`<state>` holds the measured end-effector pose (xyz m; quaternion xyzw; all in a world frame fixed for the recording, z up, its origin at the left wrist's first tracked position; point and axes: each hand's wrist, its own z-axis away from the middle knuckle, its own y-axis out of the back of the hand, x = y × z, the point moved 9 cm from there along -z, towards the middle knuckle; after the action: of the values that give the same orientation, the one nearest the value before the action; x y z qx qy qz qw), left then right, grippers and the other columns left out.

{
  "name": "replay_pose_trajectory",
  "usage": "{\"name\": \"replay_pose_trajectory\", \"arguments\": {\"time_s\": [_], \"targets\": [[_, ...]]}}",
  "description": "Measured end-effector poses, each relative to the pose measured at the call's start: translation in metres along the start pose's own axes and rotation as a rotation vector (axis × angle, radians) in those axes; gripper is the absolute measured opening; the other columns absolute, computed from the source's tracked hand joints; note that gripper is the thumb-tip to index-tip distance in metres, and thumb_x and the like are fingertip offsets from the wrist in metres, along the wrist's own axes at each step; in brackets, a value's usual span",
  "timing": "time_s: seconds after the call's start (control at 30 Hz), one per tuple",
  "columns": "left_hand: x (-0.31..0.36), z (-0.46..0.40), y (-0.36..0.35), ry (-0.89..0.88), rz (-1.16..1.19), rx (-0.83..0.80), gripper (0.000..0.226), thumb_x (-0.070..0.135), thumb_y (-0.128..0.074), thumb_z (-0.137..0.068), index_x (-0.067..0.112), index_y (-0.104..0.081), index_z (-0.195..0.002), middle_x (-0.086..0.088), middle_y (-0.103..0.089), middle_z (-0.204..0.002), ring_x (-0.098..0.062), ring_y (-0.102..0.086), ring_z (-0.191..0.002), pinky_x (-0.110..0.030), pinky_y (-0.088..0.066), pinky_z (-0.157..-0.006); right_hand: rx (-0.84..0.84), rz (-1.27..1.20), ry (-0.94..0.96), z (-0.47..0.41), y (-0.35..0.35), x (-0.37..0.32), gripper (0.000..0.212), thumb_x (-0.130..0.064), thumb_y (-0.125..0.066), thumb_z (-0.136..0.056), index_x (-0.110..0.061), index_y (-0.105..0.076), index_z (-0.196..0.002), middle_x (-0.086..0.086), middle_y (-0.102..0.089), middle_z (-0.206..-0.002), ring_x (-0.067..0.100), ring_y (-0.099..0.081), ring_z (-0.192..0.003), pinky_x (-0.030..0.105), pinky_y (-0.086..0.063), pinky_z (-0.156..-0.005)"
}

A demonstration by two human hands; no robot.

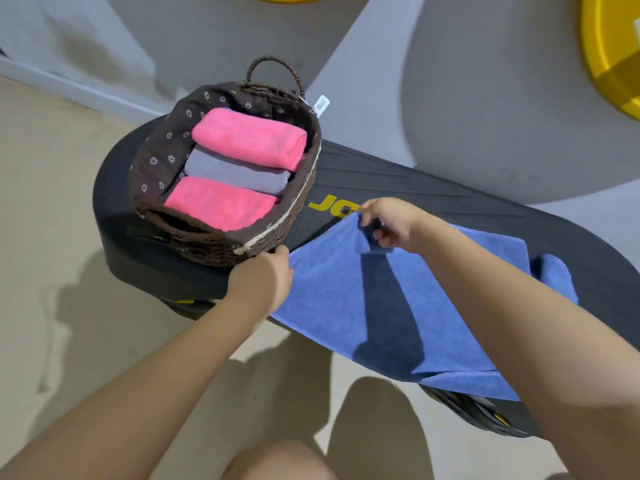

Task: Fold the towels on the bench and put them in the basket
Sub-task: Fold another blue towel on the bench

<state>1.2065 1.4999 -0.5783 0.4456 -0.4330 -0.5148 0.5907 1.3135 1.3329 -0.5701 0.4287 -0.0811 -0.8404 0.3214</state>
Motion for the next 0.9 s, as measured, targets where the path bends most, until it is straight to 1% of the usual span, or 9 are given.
{"name": "replay_pose_trajectory", "arguments": {"time_s": [0.1, 0.17, 0.23, 0.3, 0.37, 0.43, 0.57, 0.7, 0.9], "targets": [[0.001, 0.007, 0.008, 0.004, -0.168, 0.147, 0.035, 0.019, -0.078, -0.058, 0.011, -0.056, -0.084, -0.003, -0.06, -0.062, -0.019, -0.061, -0.049, -0.018, -0.019, -0.036, 0.139, 0.705, 0.292, 0.005, 0.0, -0.016, 0.015, -0.004, -0.048, -0.078, -0.013, -0.054, -0.089, 0.01, -0.052, -0.1, 0.03, -0.054, -0.081, 0.03, -0.044, -0.063], [0.017, 0.009, 0.016, -0.083, -0.199, 0.322, 0.034, 0.014, -0.076, -0.048, 0.017, -0.051, -0.071, 0.0, -0.052, -0.061, -0.017, -0.055, -0.049, -0.023, -0.033, -0.039, 0.112, 0.959, 0.455, 0.011, -0.017, -0.017, 0.026, -0.006, -0.05, -0.079, -0.012, -0.054, -0.103, 0.007, -0.041, -0.131, 0.032, -0.053, -0.101, 0.036, -0.048, -0.076], [0.037, 0.008, 0.021, -0.18, -0.1, 0.391, 0.033, 0.026, -0.079, -0.056, 0.018, -0.054, -0.075, -0.001, -0.053, -0.069, -0.02, -0.057, -0.06, -0.028, -0.042, -0.05, 0.036, 0.922, 0.48, 0.013, -0.028, -0.01, 0.032, -0.006, -0.049, -0.08, -0.013, -0.058, -0.11, 0.006, -0.05, -0.124, 0.029, -0.052, -0.105, 0.035, -0.047, -0.084], [0.054, -0.002, 0.027, -0.236, 0.087, 0.368, 0.035, 0.036, -0.075, -0.07, 0.013, -0.06, -0.092, -0.005, -0.058, -0.087, -0.025, -0.061, -0.08, -0.033, -0.048, -0.065, 0.125, 0.564, 0.347, 0.01, -0.008, -0.006, 0.024, -0.007, -0.048, -0.082, -0.009, -0.069, -0.093, 0.008, -0.063, -0.096, 0.023, -0.055, -0.093, 0.03, -0.045, -0.081], [0.064, -0.027, 0.017, -0.198, 0.319, 0.202, 0.04, 0.038, -0.055, -0.089, 0.011, -0.051, -0.118, -0.009, -0.053, -0.115, -0.029, -0.052, -0.108, -0.039, -0.042, -0.087, 0.22, 0.131, 0.2, 0.004, 0.018, 0.005, 0.029, -0.018, -0.048, -0.086, -0.008, -0.067, -0.067, 0.01, -0.064, -0.074, 0.024, -0.059, -0.073, 0.031, -0.05, -0.073], [0.074, -0.044, 0.005, -0.171, 0.416, 0.103, 0.044, 0.042, -0.047, -0.093, 0.011, -0.046, -0.123, -0.009, -0.051, -0.122, -0.03, -0.046, -0.116, -0.039, -0.037, -0.094, 0.27, 0.089, 0.163, -0.003, 0.028, 0.013, 0.033, -0.03, -0.049, -0.09, -0.008, -0.058, -0.067, 0.013, -0.064, -0.071, 0.025, -0.06, -0.058, 0.032, -0.051, -0.066], [0.075, -0.056, -0.006, -0.183, 0.477, 0.14, 0.037, 0.04, -0.044, -0.095, 0.007, -0.055, -0.106, -0.012, -0.057, -0.11, -0.032, -0.048, -0.107, -0.034, -0.034, -0.086, 0.326, 0.467, 0.173, -0.017, 0.025, 0.015, 0.032, -0.031, -0.063, -0.083, -0.015, -0.043, -0.104, 0.006, -0.062, -0.084, 0.02, -0.058, -0.048, 0.032, -0.051, -0.064], [0.062, -0.057, -0.001, -0.237, 0.626, 0.202, 0.021, 0.025, -0.044, -0.097, 0.007, -0.051, -0.103, -0.012, -0.062, -0.096, -0.034, -0.053, -0.09, -0.036, -0.031, -0.069, 0.44, 0.668, 0.018, -0.024, 0.044, 0.025, 0.027, -0.026, -0.059, -0.08, -0.012, -0.041, -0.066, 0.006, -0.051, -0.068, 0.031, -0.053, -0.07, 0.024, -0.032, -0.048], [0.047, -0.053, 0.01, -0.153, 0.665, 0.351, 0.016, 0.021, -0.039, -0.098, 0.007, -0.044, -0.103, -0.01, -0.052, -0.071, -0.043, -0.053, -0.072, -0.039, -0.032, -0.058, 0.586, 0.374, 0.205, -0.02, 0.068, 0.011, 0.02, -0.03, -0.054, -0.087, -0.014, -0.05, -0.075, 0.003, -0.058, -0.074, 0.027, -0.056, -0.075, 0.033, -0.046, -0.065]]}}
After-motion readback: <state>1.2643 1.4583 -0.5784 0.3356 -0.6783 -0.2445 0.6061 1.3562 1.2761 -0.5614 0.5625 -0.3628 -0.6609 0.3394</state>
